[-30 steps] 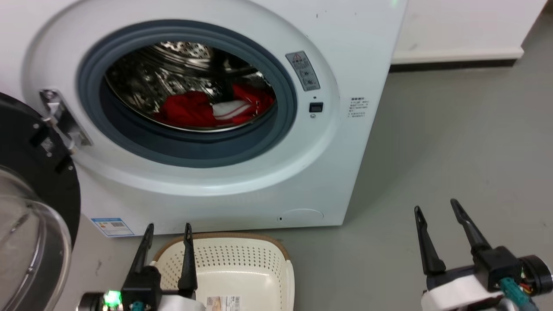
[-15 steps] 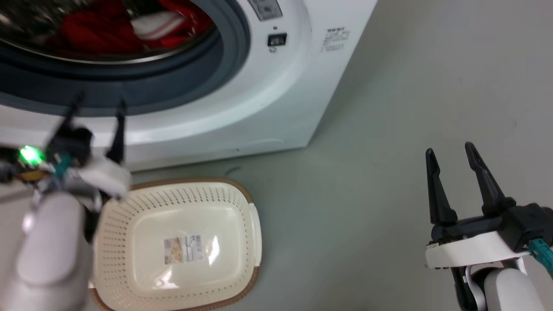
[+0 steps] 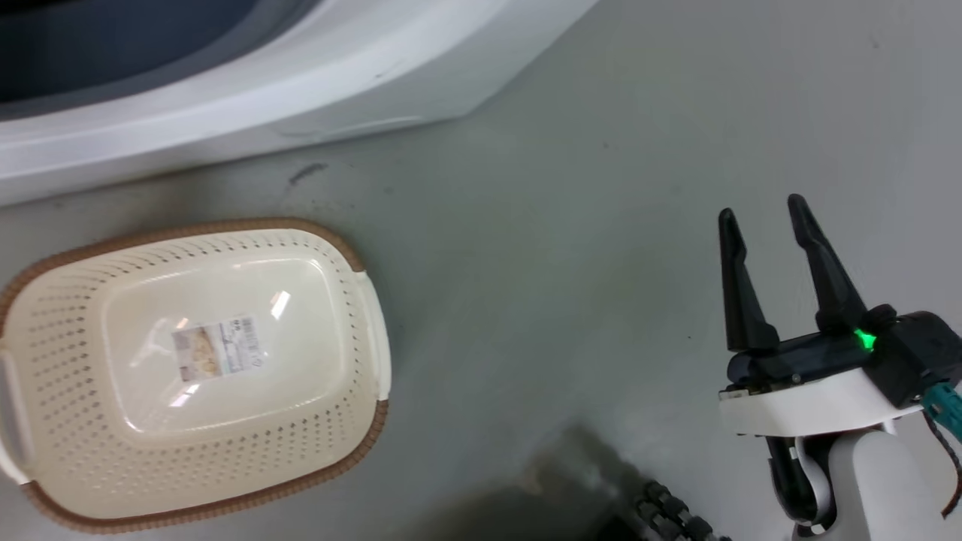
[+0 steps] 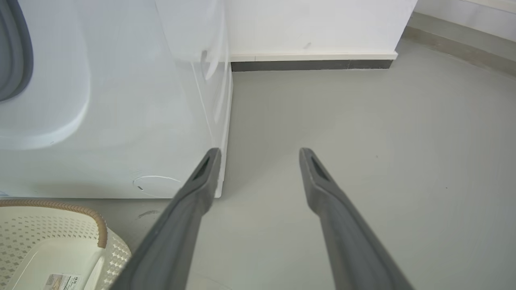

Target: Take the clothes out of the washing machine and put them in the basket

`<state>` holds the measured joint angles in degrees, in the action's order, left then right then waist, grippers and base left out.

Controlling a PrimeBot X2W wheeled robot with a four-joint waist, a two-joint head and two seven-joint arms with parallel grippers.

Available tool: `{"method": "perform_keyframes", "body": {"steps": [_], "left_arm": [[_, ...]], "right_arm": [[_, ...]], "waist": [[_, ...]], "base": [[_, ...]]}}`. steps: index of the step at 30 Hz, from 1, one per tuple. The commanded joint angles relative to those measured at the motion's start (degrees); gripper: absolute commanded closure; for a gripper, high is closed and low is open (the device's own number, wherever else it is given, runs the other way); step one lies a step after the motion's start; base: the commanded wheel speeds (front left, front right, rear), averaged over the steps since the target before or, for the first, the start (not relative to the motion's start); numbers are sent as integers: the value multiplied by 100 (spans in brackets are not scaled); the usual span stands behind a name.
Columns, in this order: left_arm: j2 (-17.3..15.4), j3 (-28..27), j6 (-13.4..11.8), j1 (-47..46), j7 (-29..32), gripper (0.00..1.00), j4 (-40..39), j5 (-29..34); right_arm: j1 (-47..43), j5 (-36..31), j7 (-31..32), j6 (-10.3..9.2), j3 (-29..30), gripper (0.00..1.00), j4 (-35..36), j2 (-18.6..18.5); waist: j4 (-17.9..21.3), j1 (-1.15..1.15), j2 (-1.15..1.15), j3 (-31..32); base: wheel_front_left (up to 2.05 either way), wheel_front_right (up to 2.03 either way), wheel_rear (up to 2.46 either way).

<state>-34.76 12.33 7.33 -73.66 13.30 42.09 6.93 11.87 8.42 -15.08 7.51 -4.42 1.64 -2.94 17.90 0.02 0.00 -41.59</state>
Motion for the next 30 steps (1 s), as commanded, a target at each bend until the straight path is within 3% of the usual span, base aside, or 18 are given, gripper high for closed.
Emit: {"method": "perform_keyframes", "body": {"steps": [1, 4, 11, 24, 25, 26, 30], "left_arm": [[-71, 113, 5, -212, 169, 0, 112, -19], [-286, 509, 5, -881, 737, 0, 406, -222], [-626, 866, 7, -1811, 2075, 0, 903, -779], [-1196, 1603, 8, -2066, 3260, 0, 767, -1743], [-1212, 1615, 8, -2052, 3329, 69, 765, -1819], [-1223, 1656, 8, -2026, 3371, 100, 733, -1875], [-1325, 1738, 9, -2004, 3235, 100, 493, -2006]], "right_arm": [[81, 62, -14, -4, -64, 0, 26, 10], [71, 180, -14, -4, -181, 0, 22, 8], [-15, 288, -14, -4, -523, 0, 58, 8], [-29, 709, -14, -4, -629, 0, 91, 8], [-14, 729, -14, -4, -624, 0, 91, 8], [11, 734, -14, -4, -625, 0, 98, 9], [130, 747, -14, -4, -615, 0, 107, 8]], "waist": [[307, -2, 0, -393], [438, -2, 0, -551], [695, -2, 0, -768], [843, -2, 0, -1101], [839, -2, 0, -1112], [834, -2, 0, -1122], [822, -2, 0, -1134]], "base": [[0, 0, 0], [0, 0, 0], [0, 0, 0], [0, 0, 0], [0, 0, 0], [0, 0, 0], [0, 0, 0]]}}
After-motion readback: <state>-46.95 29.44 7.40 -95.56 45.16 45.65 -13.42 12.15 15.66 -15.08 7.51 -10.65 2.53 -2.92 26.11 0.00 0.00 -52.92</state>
